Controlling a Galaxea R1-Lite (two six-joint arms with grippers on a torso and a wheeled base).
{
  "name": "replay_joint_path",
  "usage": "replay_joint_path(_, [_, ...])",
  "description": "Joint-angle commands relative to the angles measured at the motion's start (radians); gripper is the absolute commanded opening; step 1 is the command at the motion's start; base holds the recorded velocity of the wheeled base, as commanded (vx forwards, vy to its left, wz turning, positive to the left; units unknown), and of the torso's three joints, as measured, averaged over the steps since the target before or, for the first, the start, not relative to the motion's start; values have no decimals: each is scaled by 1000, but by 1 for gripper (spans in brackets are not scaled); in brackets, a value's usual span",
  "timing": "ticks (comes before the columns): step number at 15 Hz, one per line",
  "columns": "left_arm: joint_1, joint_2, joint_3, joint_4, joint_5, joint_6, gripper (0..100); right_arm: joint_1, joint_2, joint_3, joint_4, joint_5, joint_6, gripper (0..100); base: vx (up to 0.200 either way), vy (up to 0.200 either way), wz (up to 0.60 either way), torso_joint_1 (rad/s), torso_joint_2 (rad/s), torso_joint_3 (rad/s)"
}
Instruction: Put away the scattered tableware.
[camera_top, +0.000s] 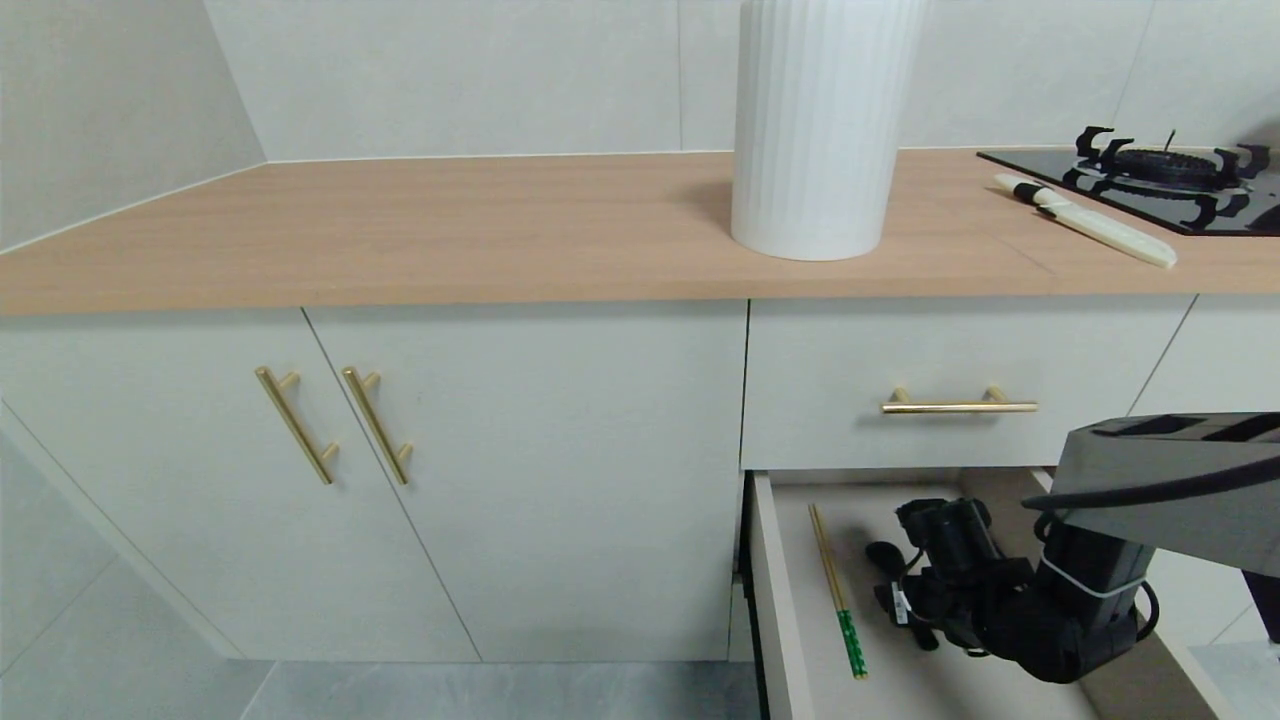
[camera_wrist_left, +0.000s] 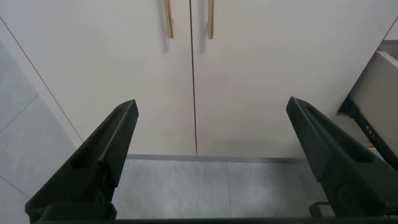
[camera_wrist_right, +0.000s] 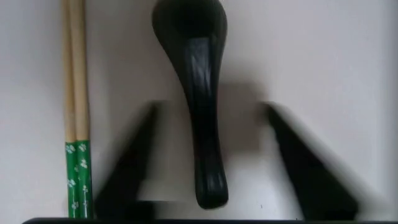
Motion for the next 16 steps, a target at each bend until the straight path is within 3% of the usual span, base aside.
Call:
replay_joint_path(1, [0,0,0,0,1,0,100,0,-15,4,1,0,1,100,0,0,0,0,0,0])
replay_joint_path(5, [0,0,0,0,1,0,100,-8,-230,49,62,9,-6,100,0,0,0,0,0,0])
replay_joint_path(9, [0,0,0,0,1,0,100,-9,-540,12,432,104,-6,100,0,0,0,0,0,0])
replay_joint_path(13, [0,0,0,0,-1,12,100,-1,-712,-108,831,127,-4,100,0,0,0,0,0,0])
replay_joint_path(16, [0,0,0,0,-1,4,100,0,-753,-157,972,170,-2,100,0,0,0,0,0,0])
